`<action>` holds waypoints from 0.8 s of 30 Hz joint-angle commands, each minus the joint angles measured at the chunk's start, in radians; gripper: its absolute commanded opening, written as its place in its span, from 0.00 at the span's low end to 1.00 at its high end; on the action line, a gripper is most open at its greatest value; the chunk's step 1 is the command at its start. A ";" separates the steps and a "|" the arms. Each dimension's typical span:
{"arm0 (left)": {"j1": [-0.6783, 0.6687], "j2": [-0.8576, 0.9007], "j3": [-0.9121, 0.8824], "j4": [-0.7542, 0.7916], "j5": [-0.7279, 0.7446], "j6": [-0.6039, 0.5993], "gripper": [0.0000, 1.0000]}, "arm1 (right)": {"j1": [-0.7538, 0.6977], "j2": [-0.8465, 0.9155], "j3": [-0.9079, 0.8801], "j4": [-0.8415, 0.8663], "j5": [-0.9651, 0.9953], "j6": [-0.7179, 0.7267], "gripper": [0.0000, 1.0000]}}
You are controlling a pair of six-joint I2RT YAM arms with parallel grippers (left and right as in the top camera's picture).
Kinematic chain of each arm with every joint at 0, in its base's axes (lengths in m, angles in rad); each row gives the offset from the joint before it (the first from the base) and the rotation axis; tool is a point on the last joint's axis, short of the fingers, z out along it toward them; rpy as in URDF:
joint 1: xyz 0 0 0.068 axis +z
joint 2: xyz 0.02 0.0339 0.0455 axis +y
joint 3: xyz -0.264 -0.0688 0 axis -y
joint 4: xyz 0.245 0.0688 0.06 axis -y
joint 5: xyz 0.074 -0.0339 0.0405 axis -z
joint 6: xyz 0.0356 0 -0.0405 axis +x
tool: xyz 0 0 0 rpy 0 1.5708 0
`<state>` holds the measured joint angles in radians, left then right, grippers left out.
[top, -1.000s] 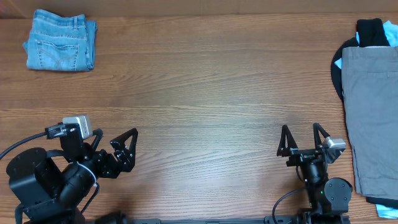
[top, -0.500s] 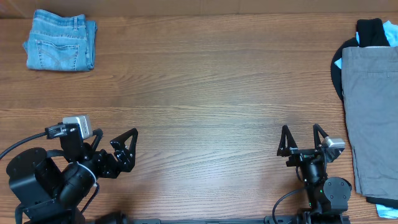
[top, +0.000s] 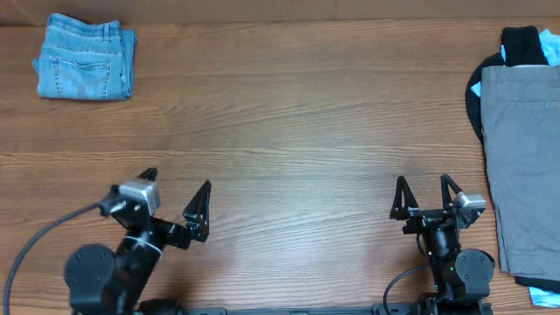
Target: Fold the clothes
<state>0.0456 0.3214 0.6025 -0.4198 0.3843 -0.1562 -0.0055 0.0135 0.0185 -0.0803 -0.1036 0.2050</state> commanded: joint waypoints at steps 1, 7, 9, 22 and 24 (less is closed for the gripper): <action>-0.012 -0.134 -0.233 0.194 -0.091 0.006 1.00 | 0.005 -0.011 -0.011 0.006 0.010 0.000 1.00; -0.014 -0.318 -0.573 0.491 -0.288 -0.002 1.00 | 0.005 -0.011 -0.011 0.006 0.010 0.000 1.00; -0.014 -0.318 -0.598 0.495 -0.309 -0.001 1.00 | 0.005 -0.011 -0.011 0.006 0.010 0.000 1.00; -0.013 -0.317 -0.598 0.343 -0.391 0.003 1.00 | 0.005 -0.011 -0.011 0.006 0.010 0.000 1.00; -0.013 -0.317 -0.598 0.343 -0.391 0.003 1.00 | 0.005 -0.011 -0.011 0.006 0.010 0.000 1.00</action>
<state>0.0387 0.0139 0.0082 -0.0761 0.0101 -0.1570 -0.0055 0.0120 0.0185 -0.0792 -0.1032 0.2058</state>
